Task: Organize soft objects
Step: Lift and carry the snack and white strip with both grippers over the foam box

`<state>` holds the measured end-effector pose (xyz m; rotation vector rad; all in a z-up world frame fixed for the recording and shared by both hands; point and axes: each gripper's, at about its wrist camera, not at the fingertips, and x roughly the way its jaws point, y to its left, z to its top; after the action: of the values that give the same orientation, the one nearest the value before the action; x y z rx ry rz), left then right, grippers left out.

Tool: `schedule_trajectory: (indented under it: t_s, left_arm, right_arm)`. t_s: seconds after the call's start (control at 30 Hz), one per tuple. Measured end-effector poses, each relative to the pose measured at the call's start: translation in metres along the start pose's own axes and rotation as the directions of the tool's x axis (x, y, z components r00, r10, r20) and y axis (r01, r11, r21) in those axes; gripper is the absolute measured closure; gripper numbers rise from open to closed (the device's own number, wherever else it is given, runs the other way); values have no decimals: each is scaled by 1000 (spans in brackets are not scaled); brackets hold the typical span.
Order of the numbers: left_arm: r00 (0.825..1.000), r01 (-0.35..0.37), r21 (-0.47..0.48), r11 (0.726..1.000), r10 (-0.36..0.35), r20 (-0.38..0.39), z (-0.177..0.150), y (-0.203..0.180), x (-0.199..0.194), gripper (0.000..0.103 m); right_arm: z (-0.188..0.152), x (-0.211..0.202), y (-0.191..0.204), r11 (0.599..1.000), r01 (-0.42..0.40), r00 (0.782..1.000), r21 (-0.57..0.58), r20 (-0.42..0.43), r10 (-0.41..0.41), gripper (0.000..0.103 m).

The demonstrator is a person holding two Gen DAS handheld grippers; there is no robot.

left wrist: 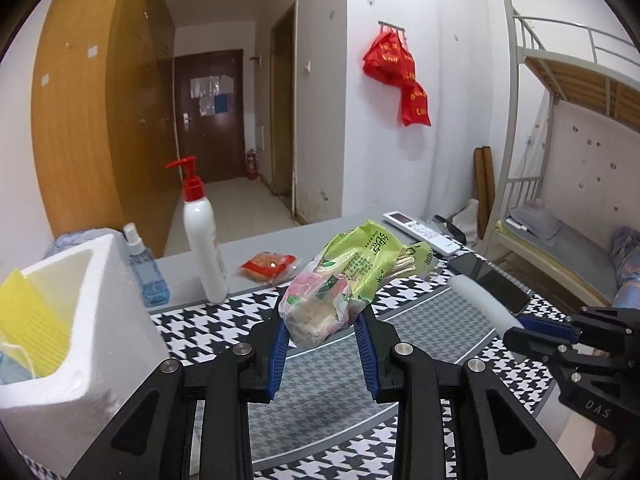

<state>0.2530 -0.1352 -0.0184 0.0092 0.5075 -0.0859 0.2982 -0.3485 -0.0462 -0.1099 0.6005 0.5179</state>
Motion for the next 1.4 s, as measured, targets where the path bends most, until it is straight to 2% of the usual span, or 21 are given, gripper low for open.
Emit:
schedule_trajectory:
  t_s: [0.4,0.83,0.97,1.23,1.4]
  left_arm:
    - [998,-21,-26,999,22,51,-7,9,-38,70]
    - [989,-63,-51,997,70,132,-7,40,-81,70]
    - [978,-116,-55,992,123,168,-9,49,-95,70]
    - [966,-161,-77,984,173,194,-9,65,-111,70]
    - [951,-198,-99,975,216,221,-10,75,-125,70]
  right_arm:
    - [0,-14,3,1000,4,999,9,54,-4,85]
    - [14,-26,36,999,-32,987,-26,158,36,85]
    - [19,-27,48,998,-48,983,-43,176,55,85]
    - [26,-29,69,994,-74,976,-76,201,88,85]
    - [34,-30,82,990,-94,970,-108,216,116,85]
